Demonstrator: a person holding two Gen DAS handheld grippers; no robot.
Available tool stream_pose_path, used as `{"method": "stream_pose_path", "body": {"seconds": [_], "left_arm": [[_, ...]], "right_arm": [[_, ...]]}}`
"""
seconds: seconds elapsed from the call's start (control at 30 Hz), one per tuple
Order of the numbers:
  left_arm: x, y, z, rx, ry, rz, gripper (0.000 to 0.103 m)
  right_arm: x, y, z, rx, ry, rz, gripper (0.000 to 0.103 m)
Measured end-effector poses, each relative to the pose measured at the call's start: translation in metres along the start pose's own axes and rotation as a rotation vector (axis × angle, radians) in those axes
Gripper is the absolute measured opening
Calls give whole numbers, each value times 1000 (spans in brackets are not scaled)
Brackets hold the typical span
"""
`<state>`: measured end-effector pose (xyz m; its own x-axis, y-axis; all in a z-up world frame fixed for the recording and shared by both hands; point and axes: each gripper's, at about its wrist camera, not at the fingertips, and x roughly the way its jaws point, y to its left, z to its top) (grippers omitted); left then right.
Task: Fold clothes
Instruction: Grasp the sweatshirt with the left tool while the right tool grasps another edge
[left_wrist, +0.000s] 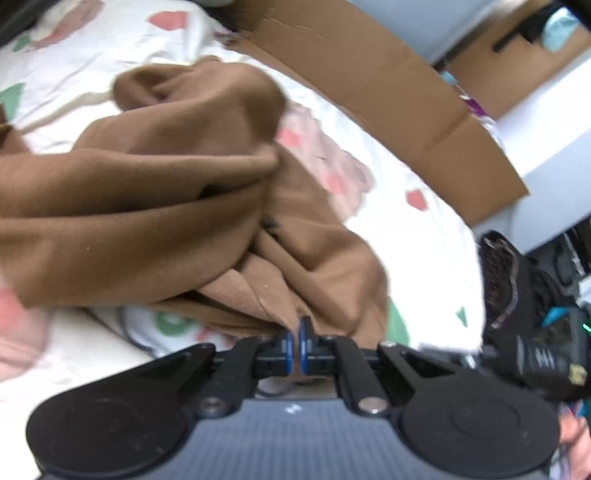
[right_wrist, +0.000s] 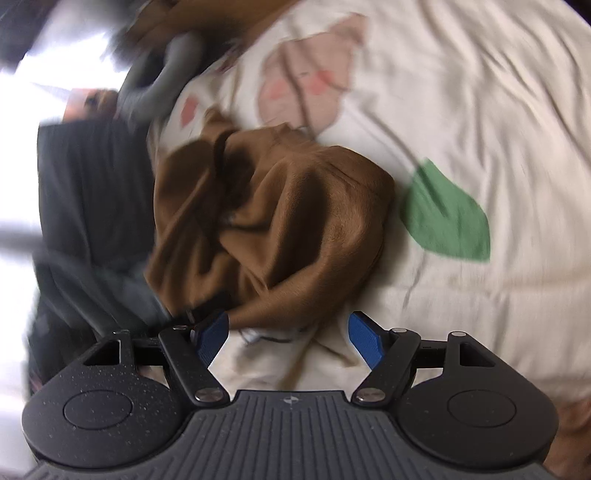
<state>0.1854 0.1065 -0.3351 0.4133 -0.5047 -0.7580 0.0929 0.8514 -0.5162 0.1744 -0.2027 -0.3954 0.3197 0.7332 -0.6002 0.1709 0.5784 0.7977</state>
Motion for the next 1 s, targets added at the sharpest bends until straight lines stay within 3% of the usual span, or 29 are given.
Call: {"method": "stream_pose_path", "body": {"seconds": [0.17,0.37,0.57,0.83,1.0], "left_arm": [[9,-31,-13,41,30,-73,3],[25,-45,-23,29,64,-128,3],[29,-57,-30,36,82,-186,3],[23,-67,-31,37,63,-279,3],[26,-73,-30,49,62,-336,3]], "right_arm": [[-3,-5,2,42,-22,26,76],[-3,-23,1,188,-26,97,76],[1,-30,1,228,-20,121,75],[5,-54,-8,469,-22,206,69],[14,-57,-13,545,13,255,77]]}}
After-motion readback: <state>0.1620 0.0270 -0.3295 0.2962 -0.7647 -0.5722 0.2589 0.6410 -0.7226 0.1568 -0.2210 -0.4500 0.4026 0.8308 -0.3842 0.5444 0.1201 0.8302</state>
